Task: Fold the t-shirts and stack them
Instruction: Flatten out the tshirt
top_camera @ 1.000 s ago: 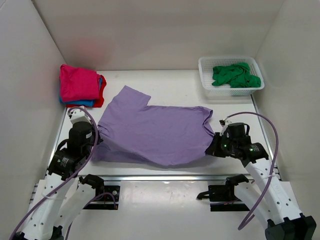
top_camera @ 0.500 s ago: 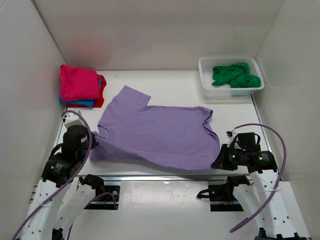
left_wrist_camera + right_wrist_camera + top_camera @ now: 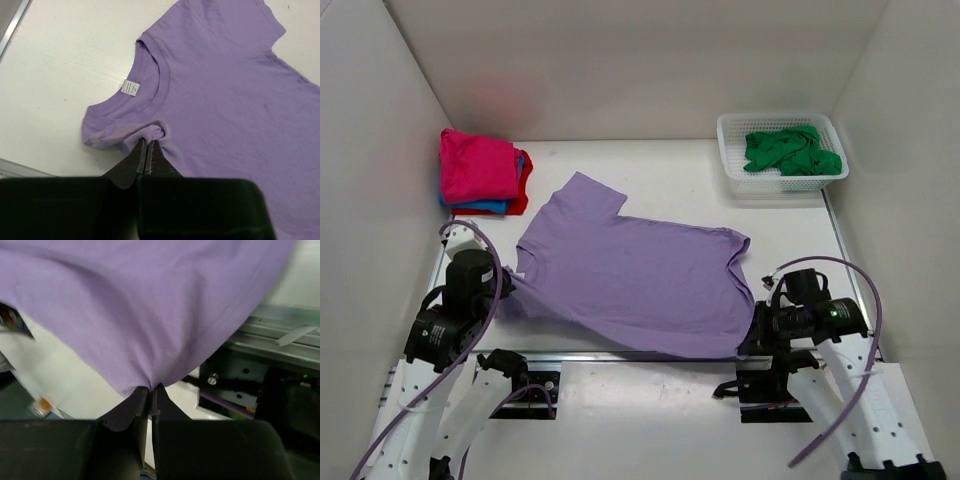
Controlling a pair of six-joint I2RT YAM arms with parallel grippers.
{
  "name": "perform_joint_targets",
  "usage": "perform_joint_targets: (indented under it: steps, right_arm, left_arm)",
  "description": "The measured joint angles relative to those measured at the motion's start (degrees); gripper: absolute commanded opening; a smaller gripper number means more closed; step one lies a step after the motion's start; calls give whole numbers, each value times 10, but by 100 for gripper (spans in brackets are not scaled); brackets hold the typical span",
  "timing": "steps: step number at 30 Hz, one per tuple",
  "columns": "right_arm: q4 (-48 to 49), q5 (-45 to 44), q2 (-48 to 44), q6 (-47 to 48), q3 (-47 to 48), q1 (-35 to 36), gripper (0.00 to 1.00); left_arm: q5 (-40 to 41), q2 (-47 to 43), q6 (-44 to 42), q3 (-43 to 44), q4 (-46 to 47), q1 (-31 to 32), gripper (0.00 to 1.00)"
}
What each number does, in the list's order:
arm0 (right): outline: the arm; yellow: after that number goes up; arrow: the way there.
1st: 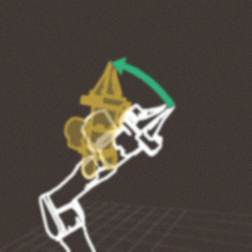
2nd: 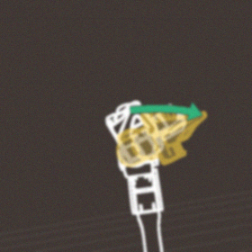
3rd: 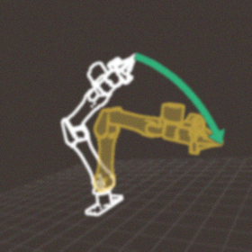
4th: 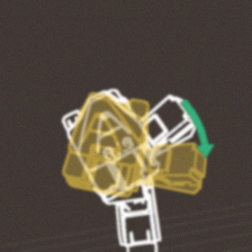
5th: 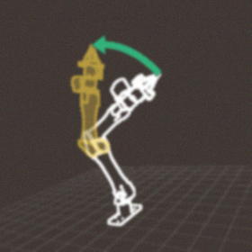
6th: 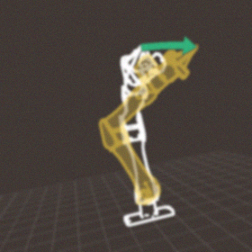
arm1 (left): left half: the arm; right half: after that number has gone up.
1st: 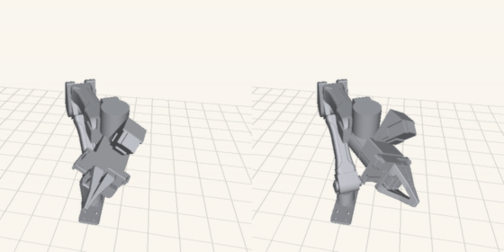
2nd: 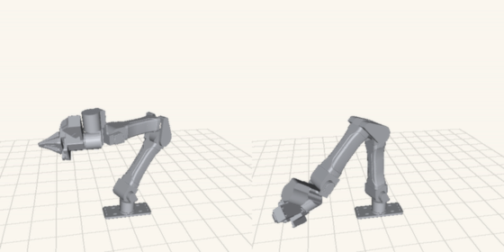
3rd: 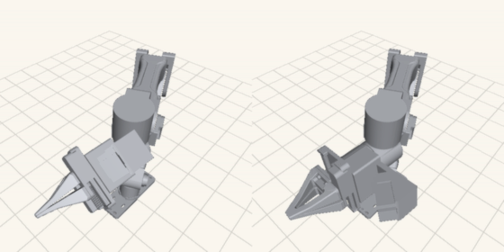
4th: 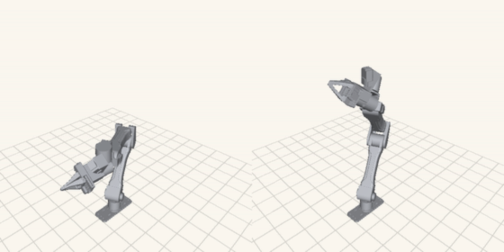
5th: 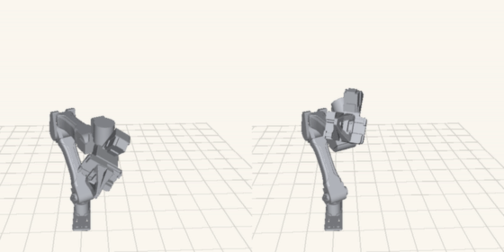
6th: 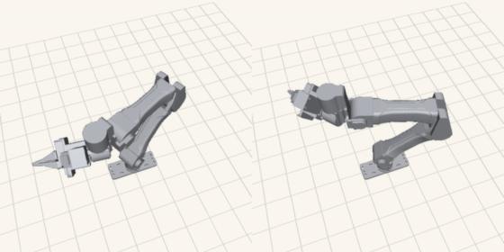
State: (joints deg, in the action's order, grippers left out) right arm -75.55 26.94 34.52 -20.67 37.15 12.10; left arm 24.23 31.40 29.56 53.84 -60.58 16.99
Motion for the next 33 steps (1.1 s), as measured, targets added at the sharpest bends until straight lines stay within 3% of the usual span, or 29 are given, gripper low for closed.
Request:
perform_joint_targets:
  steps: [3, 10, 19, 33]
  right_arm:
    - [12, 14, 22, 28, -26, -59, 0]
    - [59, 19, 75, 12, -53, 6, 0]
    - [90, 21, 147, 37, -47, -81, 1]
    - [123, 2, 226, 32, -13, -106, 0]
  left_arm:
    - [-1, 19, -1, 0, 20, -1, 0]
    - [-9, 99, -16, 2, 85, -1, 0]
    - [-14, 159, -45, 1, 156, -11, 0]
    - [-33, 239, -96, -27, 253, -19, 0]
